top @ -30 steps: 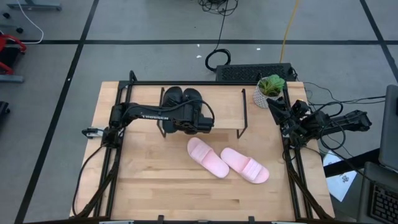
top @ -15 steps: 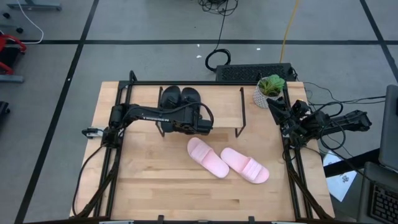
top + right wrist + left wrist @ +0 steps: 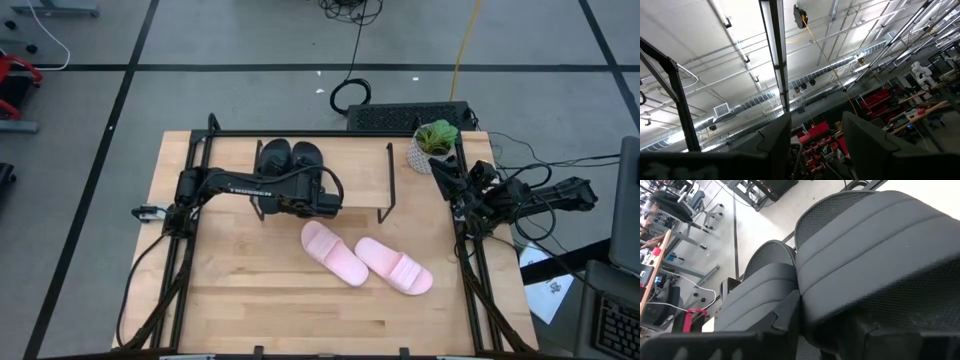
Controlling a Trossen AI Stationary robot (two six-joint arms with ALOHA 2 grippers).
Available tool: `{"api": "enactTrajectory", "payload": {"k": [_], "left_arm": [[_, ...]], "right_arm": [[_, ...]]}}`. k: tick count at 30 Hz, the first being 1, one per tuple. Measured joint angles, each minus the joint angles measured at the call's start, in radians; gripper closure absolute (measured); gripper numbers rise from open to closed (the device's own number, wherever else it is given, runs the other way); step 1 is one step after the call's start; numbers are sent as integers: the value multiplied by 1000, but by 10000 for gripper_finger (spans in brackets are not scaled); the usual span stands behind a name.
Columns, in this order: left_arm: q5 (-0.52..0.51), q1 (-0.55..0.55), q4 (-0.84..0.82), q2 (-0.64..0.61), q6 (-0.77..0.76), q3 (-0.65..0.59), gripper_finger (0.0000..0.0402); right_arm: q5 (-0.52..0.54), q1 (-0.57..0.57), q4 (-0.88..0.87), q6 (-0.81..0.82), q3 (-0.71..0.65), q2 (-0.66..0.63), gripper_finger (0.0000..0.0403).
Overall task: Pick and place slides into the shelf
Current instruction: Put the black slipper onto the shelf, then put the left pink slipper onto the shelf
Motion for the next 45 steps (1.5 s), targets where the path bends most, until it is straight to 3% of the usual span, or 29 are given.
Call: {"api": "enactTrajectory", "payload": {"k": [15,45], "left_arm": [[41,-11,0,4,60,63,230],[43,-43,-4,-46,26,66,229]], "right_arm": [[0,0,0,0,0,0,234],[0,0,-17,-3,0,0,234]]}}
